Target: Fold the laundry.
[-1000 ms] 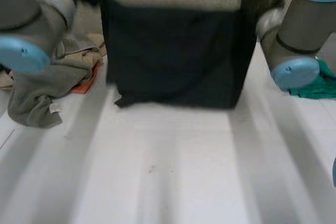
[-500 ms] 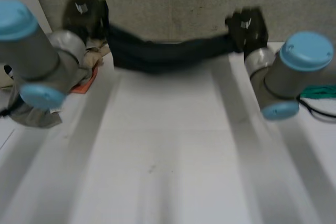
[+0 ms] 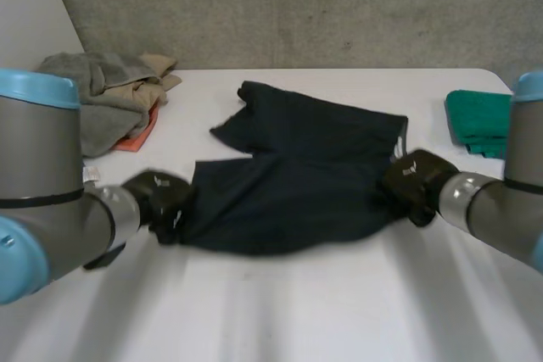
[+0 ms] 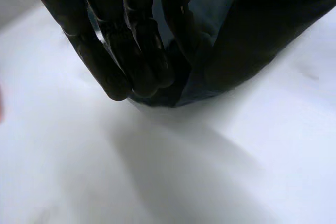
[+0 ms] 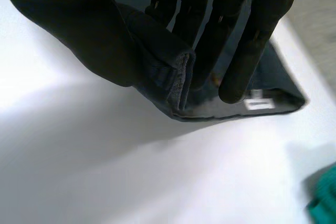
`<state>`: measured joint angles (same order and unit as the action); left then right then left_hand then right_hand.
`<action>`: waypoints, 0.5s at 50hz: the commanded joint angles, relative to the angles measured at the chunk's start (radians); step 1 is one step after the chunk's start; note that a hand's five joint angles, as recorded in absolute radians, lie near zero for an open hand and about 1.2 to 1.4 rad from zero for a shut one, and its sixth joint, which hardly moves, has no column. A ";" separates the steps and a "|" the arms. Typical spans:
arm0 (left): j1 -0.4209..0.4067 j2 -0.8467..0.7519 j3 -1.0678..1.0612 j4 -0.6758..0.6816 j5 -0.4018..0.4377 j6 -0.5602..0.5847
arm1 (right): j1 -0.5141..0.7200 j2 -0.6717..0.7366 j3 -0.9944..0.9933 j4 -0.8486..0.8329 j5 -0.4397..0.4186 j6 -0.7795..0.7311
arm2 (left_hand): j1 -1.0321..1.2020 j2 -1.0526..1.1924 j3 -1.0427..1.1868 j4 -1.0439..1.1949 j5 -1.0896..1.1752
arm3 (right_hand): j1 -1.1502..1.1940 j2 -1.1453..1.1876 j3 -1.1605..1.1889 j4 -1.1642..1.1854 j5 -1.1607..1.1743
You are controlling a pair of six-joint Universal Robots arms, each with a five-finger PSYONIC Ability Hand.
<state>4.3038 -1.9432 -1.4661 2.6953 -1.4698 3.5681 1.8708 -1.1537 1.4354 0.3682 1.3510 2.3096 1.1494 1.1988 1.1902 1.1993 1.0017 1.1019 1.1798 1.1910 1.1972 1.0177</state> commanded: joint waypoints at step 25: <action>0.019 -0.178 0.329 0.176 0.080 0.135 | -0.068 -0.061 0.171 0.048 0.005 -0.062 | -0.898 -0.947 -0.939 -0.948 -0.925 | 0.294 0.216 0.205 0.199 0.204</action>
<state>4.2852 -1.9726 -1.3233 2.6991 -1.4445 3.7160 1.7917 -1.2157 1.5881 0.4624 1.3540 2.2248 0.1882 0.2081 0.2093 0.1991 0.0527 1.1019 1.1798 1.1910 1.1972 1.0177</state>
